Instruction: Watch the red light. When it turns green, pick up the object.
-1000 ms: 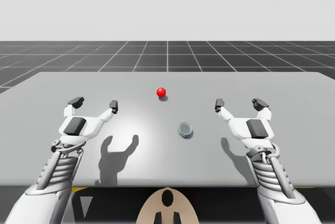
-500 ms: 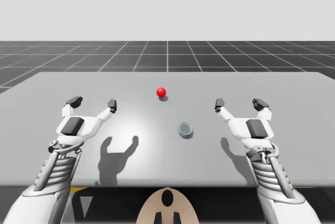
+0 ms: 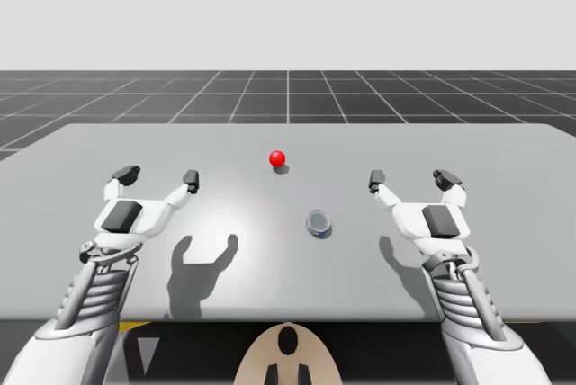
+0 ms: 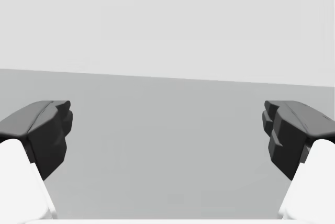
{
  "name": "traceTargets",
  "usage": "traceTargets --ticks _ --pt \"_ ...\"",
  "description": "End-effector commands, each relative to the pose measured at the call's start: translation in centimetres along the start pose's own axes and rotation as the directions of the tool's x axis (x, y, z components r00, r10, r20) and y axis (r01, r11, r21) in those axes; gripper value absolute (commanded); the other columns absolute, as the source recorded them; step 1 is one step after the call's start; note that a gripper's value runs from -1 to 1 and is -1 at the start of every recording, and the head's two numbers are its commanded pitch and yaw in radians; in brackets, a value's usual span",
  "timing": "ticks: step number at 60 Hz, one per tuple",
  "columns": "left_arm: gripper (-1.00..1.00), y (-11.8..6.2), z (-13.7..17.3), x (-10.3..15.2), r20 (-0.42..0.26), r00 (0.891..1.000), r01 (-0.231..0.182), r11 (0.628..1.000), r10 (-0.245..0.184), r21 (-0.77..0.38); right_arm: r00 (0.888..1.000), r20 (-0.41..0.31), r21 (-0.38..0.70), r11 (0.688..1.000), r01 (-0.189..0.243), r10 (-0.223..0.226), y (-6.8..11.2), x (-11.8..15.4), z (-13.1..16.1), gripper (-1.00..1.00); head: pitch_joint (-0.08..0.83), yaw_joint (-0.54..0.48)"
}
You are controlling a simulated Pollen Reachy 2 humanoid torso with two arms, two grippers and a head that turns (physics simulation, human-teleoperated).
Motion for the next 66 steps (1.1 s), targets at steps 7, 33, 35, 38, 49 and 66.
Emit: traceTargets --ticks 7,33,35,38,49,66 --pt "-1.0 0.0 0.04 0.01 0.004 1.0 0.004 1.0 -0.004 0.002 1.0 -0.003 0.001 1.0 0.009 -0.009 0.24 -0.09 0.09 -1.0 0.427 0.05" --pt "-1.0 -0.11 0.08 0.01 0.004 1.0 0.007 1.0 -0.007 0.002 1.0 -0.001 0.002 1.0 0.006 -0.006 0.26 -0.06 0.15 -1.0 0.434 0.05" --pt "-1.0 -0.12 0.08 0.01 0.005 1.0 0.008 1.0 -0.008 0.002 1.0 -0.001 0.002 1.0 0.006 -0.006 0.24 -0.07 0.14 -1.0 0.434 0.06" --pt "-1.0 -0.13 0.09 0.01 0.006 1.0 0.01 1.0 -0.01 0.002 1.0 -0.002 0.002 1.0 0.007 -0.007 0.22 -0.07 0.14 -1.0 0.436 0.06" --pt "-1.0 -0.18 0.13 0.02 0.007 1.0 0.01 1.0 -0.01 0.002 1.0 -0.002 0.002 1.0 0.005 -0.005 0.19 -0.08 0.12 -1.0 0.436 0.06" --pt "-1.0 -0.22 0.15 0.05 0.008 1.0 0.013 1.0 -0.013 0.001 1.0 -0.003 0.002 1.0 0.005 -0.005 0.17 -0.04 0.09 -1.0 0.508 0.01"
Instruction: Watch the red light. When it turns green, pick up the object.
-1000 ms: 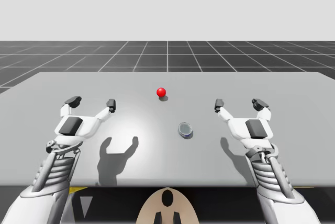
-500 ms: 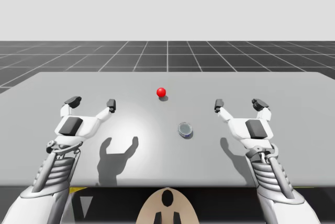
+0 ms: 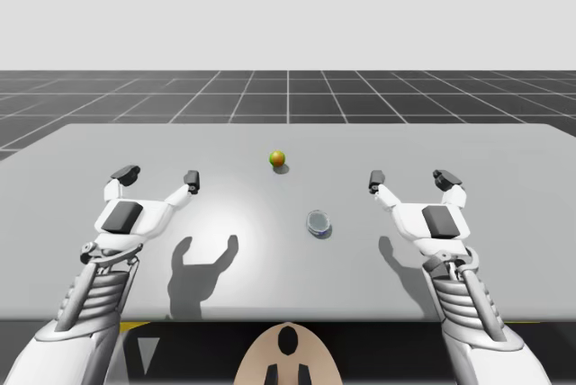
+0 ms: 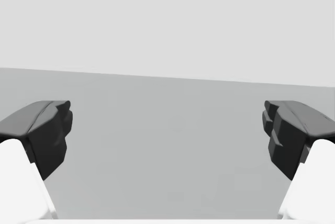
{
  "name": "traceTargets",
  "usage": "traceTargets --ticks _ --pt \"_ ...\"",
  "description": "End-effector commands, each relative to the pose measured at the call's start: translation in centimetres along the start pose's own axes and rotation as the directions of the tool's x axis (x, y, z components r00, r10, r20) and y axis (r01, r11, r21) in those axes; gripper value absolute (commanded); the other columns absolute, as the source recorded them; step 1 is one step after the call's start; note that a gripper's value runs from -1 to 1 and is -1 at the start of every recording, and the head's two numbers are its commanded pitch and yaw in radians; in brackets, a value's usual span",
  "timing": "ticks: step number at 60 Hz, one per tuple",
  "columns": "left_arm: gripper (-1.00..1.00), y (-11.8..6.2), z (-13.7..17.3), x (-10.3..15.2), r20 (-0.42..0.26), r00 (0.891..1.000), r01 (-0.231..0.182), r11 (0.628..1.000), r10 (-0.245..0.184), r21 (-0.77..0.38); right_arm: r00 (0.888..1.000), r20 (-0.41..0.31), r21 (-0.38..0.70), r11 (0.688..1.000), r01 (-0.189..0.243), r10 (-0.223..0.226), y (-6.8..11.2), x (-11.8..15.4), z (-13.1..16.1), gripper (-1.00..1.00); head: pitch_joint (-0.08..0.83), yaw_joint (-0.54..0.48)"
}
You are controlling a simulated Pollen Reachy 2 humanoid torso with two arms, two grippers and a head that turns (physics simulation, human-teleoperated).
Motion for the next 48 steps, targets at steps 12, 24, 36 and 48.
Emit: traceTargets --ticks 12,24,36,48 --pt "-1.0 0.1 0.1 0.2 0.007 1.0 0.002 1.0 -0.002 0.003 1.0 -0.003 -0.002 1.0 0.012 -0.012 0.2 0.0 0.0 -1.0 0.635 -0.09" --pt "-1.0 0.2 0.2 0.5 0.015 1.0 -0.004 1.0 0.004 0.005 1.0 -0.002 -0.012 1.0 -0.005 0.005 0.4 0.2 0.1 -1.0 0.681 -0.08" --pt "-1.0 0.3 0.3 0.7 0.019 1.0 -0.008 1.0 0.008 0.012 0.999 0.005 -0.024 0.999 -0.034 0.034 0.9 0.5 0.4 -1.0 0.68 -0.08" --pt "-1.0 0.3 0.4 0.7 0.022 1.0 -0.008 1.0 0.008 0.013 0.987 -0.135 0.145 0.983 0.111 -0.091 2.8 2.1 2.4 -1.0 0.675 -0.09"
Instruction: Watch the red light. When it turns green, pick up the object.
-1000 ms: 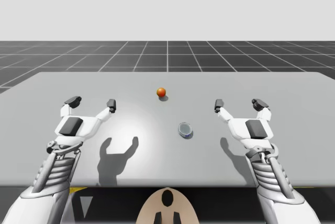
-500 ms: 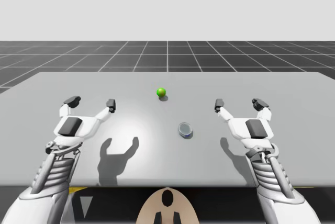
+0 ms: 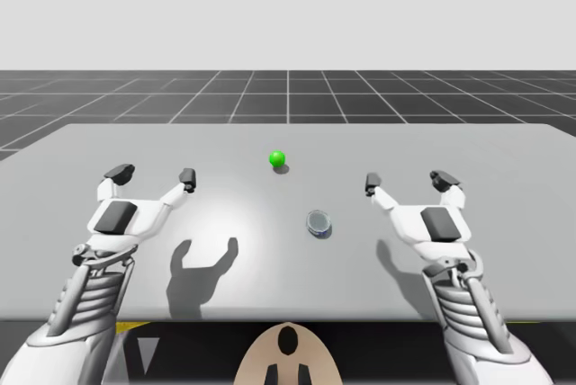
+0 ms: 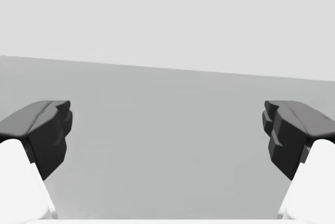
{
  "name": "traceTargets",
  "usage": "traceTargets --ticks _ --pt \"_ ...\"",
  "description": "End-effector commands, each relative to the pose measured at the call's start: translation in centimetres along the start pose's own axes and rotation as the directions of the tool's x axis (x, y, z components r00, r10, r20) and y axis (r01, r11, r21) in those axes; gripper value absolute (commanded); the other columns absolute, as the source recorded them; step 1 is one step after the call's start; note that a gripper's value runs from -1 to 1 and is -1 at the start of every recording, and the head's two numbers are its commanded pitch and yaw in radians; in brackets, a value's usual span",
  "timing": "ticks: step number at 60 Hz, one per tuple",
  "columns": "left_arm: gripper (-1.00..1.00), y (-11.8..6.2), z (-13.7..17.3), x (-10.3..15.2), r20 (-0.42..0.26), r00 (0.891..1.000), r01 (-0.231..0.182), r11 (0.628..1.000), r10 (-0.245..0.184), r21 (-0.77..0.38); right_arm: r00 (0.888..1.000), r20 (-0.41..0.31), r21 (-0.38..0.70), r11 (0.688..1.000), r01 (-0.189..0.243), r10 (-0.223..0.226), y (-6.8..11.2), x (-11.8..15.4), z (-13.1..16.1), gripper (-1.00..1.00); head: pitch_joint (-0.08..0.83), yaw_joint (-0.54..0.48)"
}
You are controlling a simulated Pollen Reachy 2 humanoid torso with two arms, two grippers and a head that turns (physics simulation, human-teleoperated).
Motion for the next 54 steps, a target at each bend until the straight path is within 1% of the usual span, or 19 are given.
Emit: traceTargets --ticks 1,4,9,11,12,15,16,21,22,25,34,36,39,40,41,44,49,53,54 --pt "-1.0 0.0 0.1 0.1 0.003 1.0 -0.001 1.0 0.001 0.003 0.987 -0.127 0.135 0.985 0.111 -0.094 2.6 1.1 2.2 -1.0 0.673 -0.09" --pt "-1.0 0.1 0.0 0.1 0.001 1.0 -0.004 1.0 0.004 0.005 0.983 -0.16 0.181 0.976 0.122 -0.094 3.8 1.8 4.0 -1.0 0.671 -0.1" --pt "-1.0 0.1 0.0 0.0 -0.003 1.0 -0.004 1.0 0.004 0.006 0.987 -0.153 0.252 0.963 0.091 -0.053 5.3 2.8 6.6 -1.0 0.674 -0.11" --pt "-1.0 0.1 0.0 0.0 -0.004 1.0 -0.004 1.0 0.004 0.006 0.976 -0.194 0.275 0.95 0.149 -0.097 5.9 3.1 7.6 -1.0 0.676 -0.11" --pt "-1.0 0.1 0.0 0.0 -0.004 1.0 -0.004 1.0 0.004 0.006 0.975 -0.188 0.268 0.949 0.168 -0.119 6.3 3.1 8.2 -1.0 0.677 -0.11" --pt "-1.0 0.1 0.0 0.0 -0.005 1.0 -0.005 1.0 0.005 0.006 0.98 -0.183 0.336 0.931 0.142 -0.083 6.6 2.9 9.2 -1.0 0.676 -0.11" --pt "-1.0 0.1 0.0 0.0 -0.005 1.0 -0.006 1.0 0.006 0.007 0.98 -0.181 0.347 0.927 0.145 -0.086 6.6 2.9 9.3 -1.0 0.676 -0.11" --pt "-1.0 0.1 0.0 0.0 -0.004 1.0 -0.007 1.0 0.007 0.008 0.968 -0.227 0.402 0.895 0.194 -0.108 7.2 2.5 10.5 -1.0 0.675 -0.11" --pt "-1.0 0.1 0.0 0.0 -0.005 1.0 -0.007 1.0 0.007 0.008 0.964 -0.24 0.421 0.882 0.211 -0.116 7.4 2.2 10.9 -1.0 0.676 -0.11" --pt "-1.0 0.1 0.0 0.0 -0.007 1.0 -0.006 1.0 0.006 0.008 0.96 -0.252 0.445 0.867 0.225 -0.12 7.8 1.7 11.2 -1.0 0.678 -0.11" --pt "-1.0 0.1 0.0 -0.2 -0.01 1.0 -0.005 1.0 0.005 0.008 0.96 -0.257 0.465 0.857 0.221 -0.108 9.0 -0.8 10.3 -1.0 0.678 -0.12" --pt "-1.0 0.1 0.0 -0.2 -0.011 1.0 -0.005 1.0 0.005 0.009 0.953 -0.284 0.466 0.854 0.23 -0.102 9.3 -1.6 9.9 -1.0 0.677 -0.12" --pt "-1.0 0.1 -0.1 -0.2 -0.013 1.0 -0.005 1.0 0.005 0.01 0.955 -0.285 0.463 0.86 0.215 -0.085 9.6 -2.4 9.2 -1.0 0.678 -0.12" --pt "-1.0 0.1 -0.1 -0.2 -0.013 1.0 -0.005 1.0 0.006 0.01 0.955 -0.284 0.458 0.863 0.212 -0.084 9.6 -2.6 9.0 -1.0 0.678 -0.12" --pt "-1.0 0.1 -0.1 -0.2 -0.014 1.0 -0.005 1.0 0.005 0.01 0.954 -0.283 0.453 0.864 0.221 -0.096 9.7 -3.1 8.7 -1.0 0.678 -0.12" --pt "-1.0 0.2 -0.1 -0.3 -0.016 1.0 -0.004 1.0 0.004 0.01 0.947 -0.306 0.447 0.863 0.235 -0.099 9.9 -3.7 8.0 -1.0 0.679 -0.12" --pt "-1.0 0.2 -0.1 -0.3 -0.017 1.0 -0.003 1.0 0.004 0.011 0.942 -0.321 0.434 0.87 0.236 -0.096 10.0 -4.8 6.7 -1.0 0.679 -0.12" --pt "-1.0 0.2 -0.1 -0.3 -0.018 1.0 -0.005 1.0 0.005 0.012 0.935 -0.341 0.428 0.869 0.248 -0.098 10.2 -5.5 6.0 -1.0 0.679 -0.12" --pt "-1.0 0.2 -0.1 -0.4 -0.018 1.0 -0.006 1.0 0.006 0.013 0.928 -0.357 0.424 0.868 0.26 -0.104 10.3 -6.0 5.6 -1.0 0.68 -0.12"
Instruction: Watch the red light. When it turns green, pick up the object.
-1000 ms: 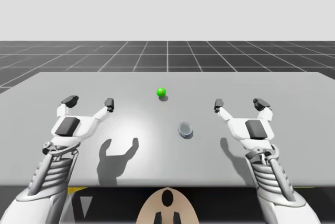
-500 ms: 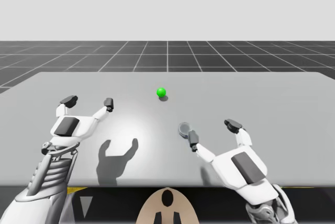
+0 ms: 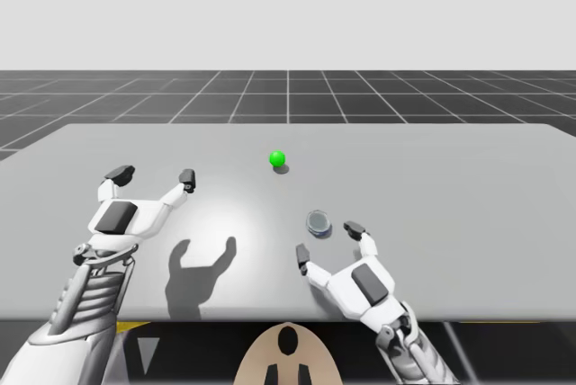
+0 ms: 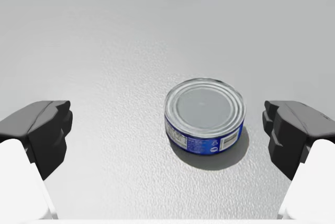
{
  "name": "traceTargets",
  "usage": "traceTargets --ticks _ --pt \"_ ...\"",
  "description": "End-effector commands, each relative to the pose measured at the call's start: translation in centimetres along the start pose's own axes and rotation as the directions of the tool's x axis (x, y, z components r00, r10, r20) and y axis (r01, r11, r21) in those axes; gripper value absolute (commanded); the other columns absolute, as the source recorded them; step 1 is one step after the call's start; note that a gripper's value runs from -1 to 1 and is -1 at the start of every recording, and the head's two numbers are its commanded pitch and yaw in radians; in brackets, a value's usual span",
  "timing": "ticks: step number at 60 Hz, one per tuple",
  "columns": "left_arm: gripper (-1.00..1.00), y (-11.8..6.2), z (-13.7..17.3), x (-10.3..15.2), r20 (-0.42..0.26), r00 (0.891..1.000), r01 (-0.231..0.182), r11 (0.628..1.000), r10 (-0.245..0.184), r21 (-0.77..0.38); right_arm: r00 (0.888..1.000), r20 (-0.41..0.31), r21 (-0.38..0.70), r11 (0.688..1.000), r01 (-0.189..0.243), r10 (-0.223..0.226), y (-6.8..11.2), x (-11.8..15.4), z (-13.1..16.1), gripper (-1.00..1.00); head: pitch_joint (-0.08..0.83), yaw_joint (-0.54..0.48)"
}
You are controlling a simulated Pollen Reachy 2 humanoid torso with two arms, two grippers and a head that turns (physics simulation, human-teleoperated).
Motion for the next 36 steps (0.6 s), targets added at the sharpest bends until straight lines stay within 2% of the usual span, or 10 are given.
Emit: traceTargets --ticks 1,6,14,22,36 --pt "-1.0 0.0 -0.1 -0.1 -0.003 1.0 -0.002 1.0 0.002 0.002 0.995 -0.029 -0.002 0.996 0.093 -0.093 0.2 -1.4 -3.0 -1.0 0.68 -0.12" --pt "-1.0 0.0 -0.1 -0.1 -0.003 1.0 -0.001 1.0 0.001 0.003 0.995 -0.041 -0.024 0.996 0.092 -0.093 -0.2 -1.9 -4.3 -1.0 0.679 -0.12" --pt "-1.0 0.1 -0.1 -0.2 -0.008 1.0 -0.003 1.0 0.003 0.005 0.99 -0.056 -0.046 0.991 0.127 -0.13 -0.8 -2.3 -6.0 -1.0 0.68 -0.12" --pt "-1.0 0.1 -0.2 -0.2 -0.008 1.0 -0.002 1.0 0.002 0.006 0.983 -0.069 -0.023 0.986 0.167 -0.168 -1.0 -2.4 -7.7 -1.0 0.684 -0.11" --pt "-1.0 0.2 -0.3 -0.3 -0.011 1.0 -0.002 1.0 0.002 0.007 0.983 -0.099 -0.012 0.988 0.153 -0.154 -0.3 -3.3 -9.6 -1.0 0.689 -0.11"
